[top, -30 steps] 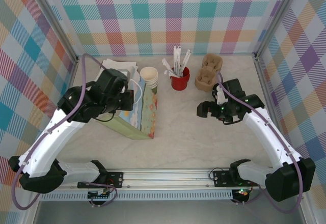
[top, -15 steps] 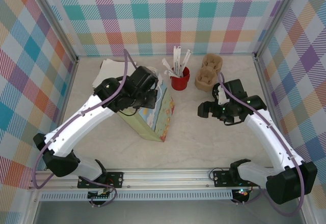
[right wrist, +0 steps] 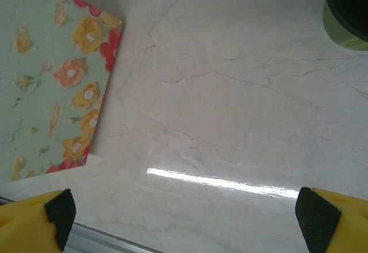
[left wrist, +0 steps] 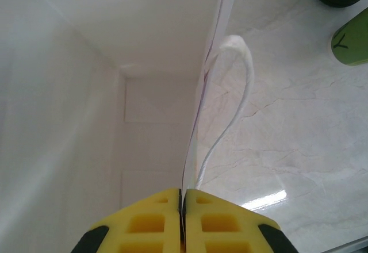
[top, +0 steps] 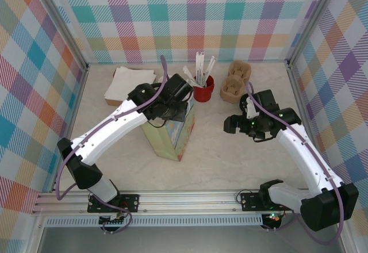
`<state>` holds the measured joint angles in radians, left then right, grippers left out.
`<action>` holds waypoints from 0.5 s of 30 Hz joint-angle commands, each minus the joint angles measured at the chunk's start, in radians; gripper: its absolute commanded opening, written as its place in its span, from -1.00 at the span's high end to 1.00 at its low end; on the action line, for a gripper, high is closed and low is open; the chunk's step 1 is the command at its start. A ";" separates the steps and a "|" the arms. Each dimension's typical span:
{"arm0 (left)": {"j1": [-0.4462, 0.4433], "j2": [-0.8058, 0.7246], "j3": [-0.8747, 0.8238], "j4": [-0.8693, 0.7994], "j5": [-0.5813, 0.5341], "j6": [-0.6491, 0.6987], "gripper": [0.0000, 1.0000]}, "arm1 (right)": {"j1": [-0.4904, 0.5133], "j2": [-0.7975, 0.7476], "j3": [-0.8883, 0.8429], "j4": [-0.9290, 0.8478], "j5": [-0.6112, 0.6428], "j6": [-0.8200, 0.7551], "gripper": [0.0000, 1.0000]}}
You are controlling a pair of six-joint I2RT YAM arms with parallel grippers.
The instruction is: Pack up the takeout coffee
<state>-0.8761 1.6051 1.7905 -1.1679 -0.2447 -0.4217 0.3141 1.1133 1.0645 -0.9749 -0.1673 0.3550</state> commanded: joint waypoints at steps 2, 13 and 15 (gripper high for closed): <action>-0.014 0.003 0.028 -0.005 0.017 0.015 0.68 | 0.004 -0.021 0.026 -0.031 0.009 -0.016 -1.00; -0.014 -0.027 0.045 0.006 0.048 0.010 0.16 | 0.005 -0.018 0.040 -0.038 0.021 -0.023 -1.00; -0.014 -0.034 0.052 0.009 0.049 0.008 0.07 | 0.005 -0.017 0.046 -0.042 0.024 -0.024 -1.00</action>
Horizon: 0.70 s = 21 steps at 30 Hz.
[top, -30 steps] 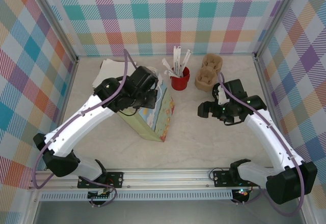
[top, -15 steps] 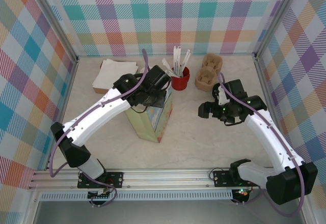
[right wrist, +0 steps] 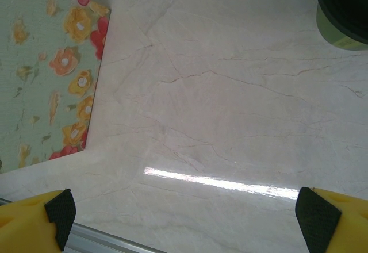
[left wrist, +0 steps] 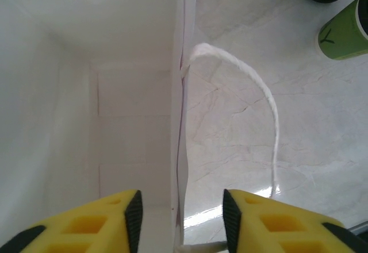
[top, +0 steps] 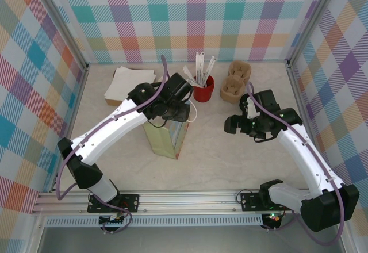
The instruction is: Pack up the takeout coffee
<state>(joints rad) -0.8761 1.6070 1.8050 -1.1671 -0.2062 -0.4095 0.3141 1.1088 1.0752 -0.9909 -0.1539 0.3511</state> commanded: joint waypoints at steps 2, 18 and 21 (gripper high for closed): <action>-0.014 -0.046 0.040 0.013 0.011 -0.006 -0.04 | 0.005 -0.009 0.043 -0.028 0.011 -0.020 -1.00; -0.014 -0.159 -0.004 0.084 -0.141 0.022 -0.66 | 0.005 0.009 0.058 -0.030 0.018 -0.031 -1.00; -0.014 -0.194 -0.038 0.121 -0.162 0.023 -0.72 | 0.005 0.015 0.061 -0.028 0.023 -0.033 -1.00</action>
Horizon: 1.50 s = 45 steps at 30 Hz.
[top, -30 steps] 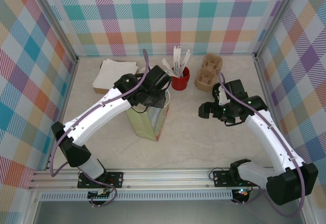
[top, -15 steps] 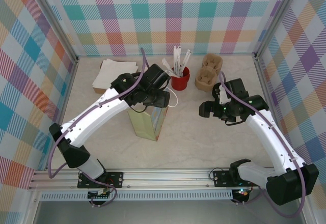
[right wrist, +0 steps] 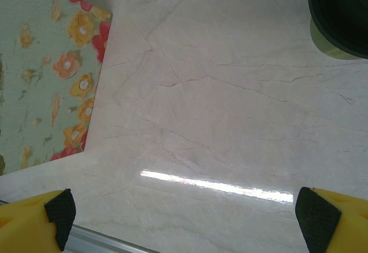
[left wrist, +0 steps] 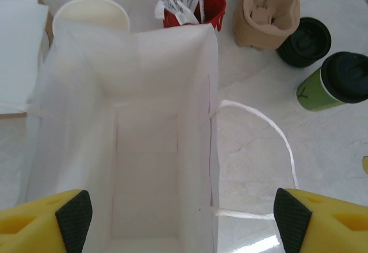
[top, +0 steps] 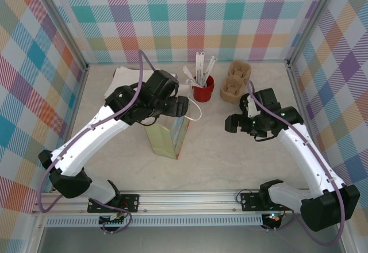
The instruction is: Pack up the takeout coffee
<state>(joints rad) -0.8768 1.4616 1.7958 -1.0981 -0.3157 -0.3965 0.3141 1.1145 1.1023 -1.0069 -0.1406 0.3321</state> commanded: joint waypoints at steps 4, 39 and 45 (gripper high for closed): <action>-0.013 -0.104 -0.088 0.111 -0.077 0.021 -0.84 | 0.005 0.031 0.045 -0.004 -0.006 -0.035 -1.00; -0.011 -0.278 -0.282 0.288 -0.158 0.136 -1.00 | -0.163 0.488 0.435 0.122 -0.077 -0.131 -0.90; -0.011 -0.279 -0.285 0.284 -0.166 0.139 -1.00 | -0.209 0.608 0.536 0.132 -0.002 -0.143 -0.76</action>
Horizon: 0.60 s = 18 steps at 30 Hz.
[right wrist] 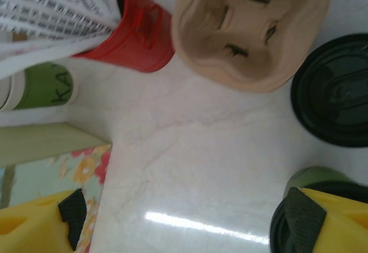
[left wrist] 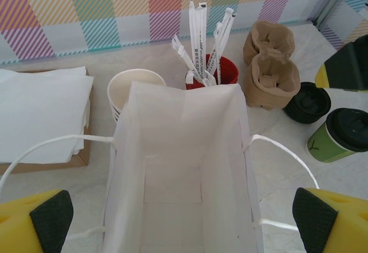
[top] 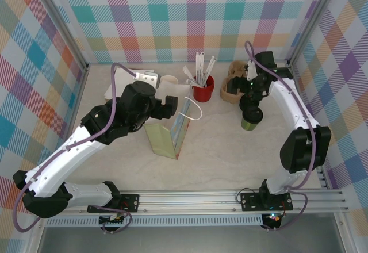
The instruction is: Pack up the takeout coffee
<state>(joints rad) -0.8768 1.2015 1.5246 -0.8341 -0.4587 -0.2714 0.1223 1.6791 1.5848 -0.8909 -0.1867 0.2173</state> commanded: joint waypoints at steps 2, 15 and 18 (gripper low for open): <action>-0.011 -0.019 -0.013 0.018 -0.025 0.015 -1.00 | -0.030 0.087 0.088 0.018 0.060 -0.028 -0.70; -0.012 -0.019 -0.015 0.013 -0.035 0.018 -1.00 | -0.112 0.382 0.318 -0.008 0.011 0.005 -0.42; -0.011 -0.018 -0.016 0.012 -0.037 0.018 -1.00 | -0.118 0.423 0.363 -0.014 -0.012 0.007 -0.41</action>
<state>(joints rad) -0.8768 1.2011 1.5204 -0.8326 -0.4664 -0.2676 0.0120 2.0769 1.8858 -0.8845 -0.1516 0.2123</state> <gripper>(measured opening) 0.999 0.706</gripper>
